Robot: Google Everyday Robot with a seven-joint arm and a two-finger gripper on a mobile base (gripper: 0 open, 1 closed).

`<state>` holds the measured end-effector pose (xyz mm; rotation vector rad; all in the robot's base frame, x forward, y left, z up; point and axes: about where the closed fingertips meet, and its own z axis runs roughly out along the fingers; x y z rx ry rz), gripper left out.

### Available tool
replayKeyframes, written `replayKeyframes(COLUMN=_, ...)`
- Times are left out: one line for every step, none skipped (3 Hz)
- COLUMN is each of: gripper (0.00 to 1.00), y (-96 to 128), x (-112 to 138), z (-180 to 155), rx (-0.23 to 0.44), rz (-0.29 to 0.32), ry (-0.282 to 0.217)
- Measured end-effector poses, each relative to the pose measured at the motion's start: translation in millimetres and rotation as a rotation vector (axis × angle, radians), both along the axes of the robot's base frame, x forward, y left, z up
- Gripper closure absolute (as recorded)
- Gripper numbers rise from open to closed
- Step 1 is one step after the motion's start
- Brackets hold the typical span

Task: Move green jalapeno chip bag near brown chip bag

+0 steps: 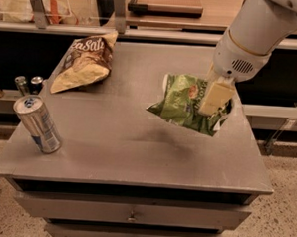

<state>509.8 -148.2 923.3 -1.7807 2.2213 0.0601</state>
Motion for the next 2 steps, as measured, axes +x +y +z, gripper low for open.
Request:
replayKeyframes(gripper=1.00, y=9, x=16, z=-4, rx=-0.006, rz=0.015, ry=-0.025)
replayKeyframes(gripper=1.00, y=34, x=58, z=-2, rx=0.003, rz=0.050, ry=-0.075)
